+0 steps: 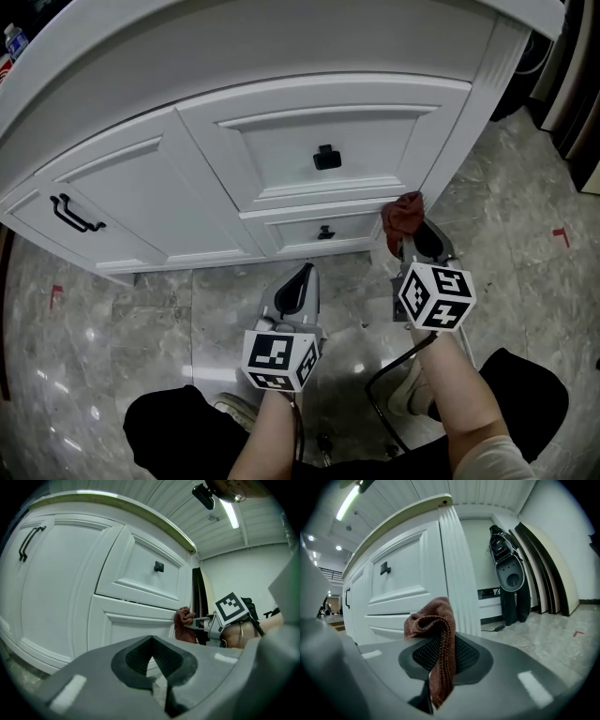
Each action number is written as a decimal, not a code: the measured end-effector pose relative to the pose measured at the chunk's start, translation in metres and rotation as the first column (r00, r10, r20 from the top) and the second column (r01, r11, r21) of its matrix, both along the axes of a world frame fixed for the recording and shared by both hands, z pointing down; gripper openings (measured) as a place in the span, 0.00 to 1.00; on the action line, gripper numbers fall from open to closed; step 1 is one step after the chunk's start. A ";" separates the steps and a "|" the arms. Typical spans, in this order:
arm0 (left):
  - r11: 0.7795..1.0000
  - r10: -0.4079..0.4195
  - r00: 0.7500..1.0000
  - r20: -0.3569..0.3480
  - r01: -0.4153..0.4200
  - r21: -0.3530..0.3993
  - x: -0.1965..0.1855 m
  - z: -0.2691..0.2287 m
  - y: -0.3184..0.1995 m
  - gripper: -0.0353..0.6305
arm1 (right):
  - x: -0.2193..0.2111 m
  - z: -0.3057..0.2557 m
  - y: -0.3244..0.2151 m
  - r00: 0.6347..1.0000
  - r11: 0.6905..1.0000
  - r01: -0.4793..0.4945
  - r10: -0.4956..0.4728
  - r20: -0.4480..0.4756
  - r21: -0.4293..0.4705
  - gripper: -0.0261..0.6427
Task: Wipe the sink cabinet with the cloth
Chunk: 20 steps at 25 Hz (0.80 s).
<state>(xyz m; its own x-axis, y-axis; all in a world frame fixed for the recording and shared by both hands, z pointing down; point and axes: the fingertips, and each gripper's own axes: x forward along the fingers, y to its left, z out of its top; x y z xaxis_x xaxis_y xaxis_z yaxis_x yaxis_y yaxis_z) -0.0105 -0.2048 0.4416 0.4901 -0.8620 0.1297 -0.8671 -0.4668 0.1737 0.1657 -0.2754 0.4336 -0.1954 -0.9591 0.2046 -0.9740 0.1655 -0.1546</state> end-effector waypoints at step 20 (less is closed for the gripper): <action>0.979 -0.191 0.982 0.012 0.191 -0.064 -0.112 0.032 0.013 0.05 | -0.237 0.067 0.020 0.921 0.921 0.384 -0.377 0.095 -0.070 0.17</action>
<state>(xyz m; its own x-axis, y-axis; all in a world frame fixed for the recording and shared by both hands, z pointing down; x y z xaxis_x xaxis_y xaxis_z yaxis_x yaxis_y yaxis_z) -0.1223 -0.1918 0.4734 0.3162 -0.9293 0.1907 -0.9403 -0.2804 0.1928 -0.0712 -0.2554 0.5009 -0.5606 -0.7888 0.2521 -0.8246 0.5037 -0.2574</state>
